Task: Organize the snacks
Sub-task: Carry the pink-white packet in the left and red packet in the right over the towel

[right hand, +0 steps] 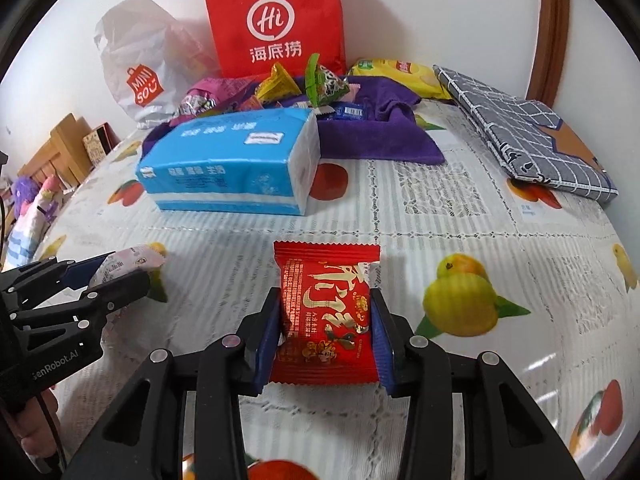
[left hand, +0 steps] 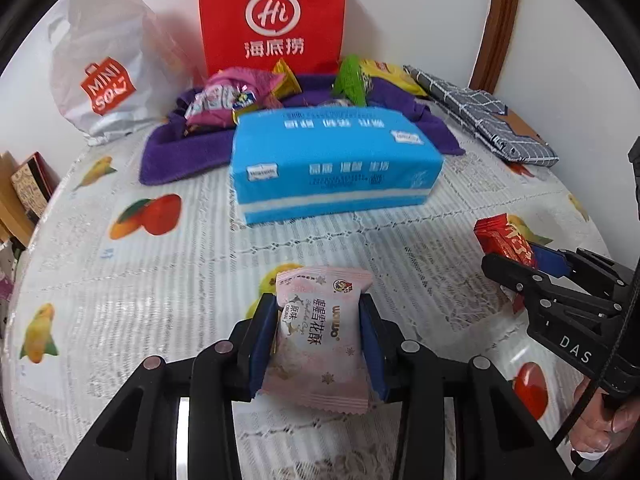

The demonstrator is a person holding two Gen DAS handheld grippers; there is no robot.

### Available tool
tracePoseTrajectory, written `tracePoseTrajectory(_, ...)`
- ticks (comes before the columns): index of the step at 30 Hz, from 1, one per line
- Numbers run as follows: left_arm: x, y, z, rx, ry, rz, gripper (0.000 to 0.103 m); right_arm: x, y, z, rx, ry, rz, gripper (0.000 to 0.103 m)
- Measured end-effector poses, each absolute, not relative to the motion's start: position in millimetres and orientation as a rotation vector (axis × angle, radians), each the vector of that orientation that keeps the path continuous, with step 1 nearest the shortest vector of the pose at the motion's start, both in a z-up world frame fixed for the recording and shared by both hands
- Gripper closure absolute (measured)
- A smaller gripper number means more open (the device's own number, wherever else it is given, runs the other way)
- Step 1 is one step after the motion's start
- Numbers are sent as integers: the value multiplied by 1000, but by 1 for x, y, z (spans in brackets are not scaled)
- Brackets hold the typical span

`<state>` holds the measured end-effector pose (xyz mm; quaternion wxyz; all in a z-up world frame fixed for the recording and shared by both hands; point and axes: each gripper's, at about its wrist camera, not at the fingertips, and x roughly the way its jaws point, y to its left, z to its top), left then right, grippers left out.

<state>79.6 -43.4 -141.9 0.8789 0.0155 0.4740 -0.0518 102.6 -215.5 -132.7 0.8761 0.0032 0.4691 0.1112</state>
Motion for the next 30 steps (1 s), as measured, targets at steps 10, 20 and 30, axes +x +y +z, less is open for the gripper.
tracePoseTrajectory(10, 80, -31, -93, 6, 940, -91, 64, 111, -205, -80, -19, 898, 233, 62)
tracePoseTrajectory(20, 104, -18, -48, -23, 868, -114, 64, 147, -191, -38, -10, 847, 245, 62)
tracePoseTrajectory(30, 152, -1, -14, -29, 830, -82, 64, 200, -176, -7, -27, 790, 250, 62)
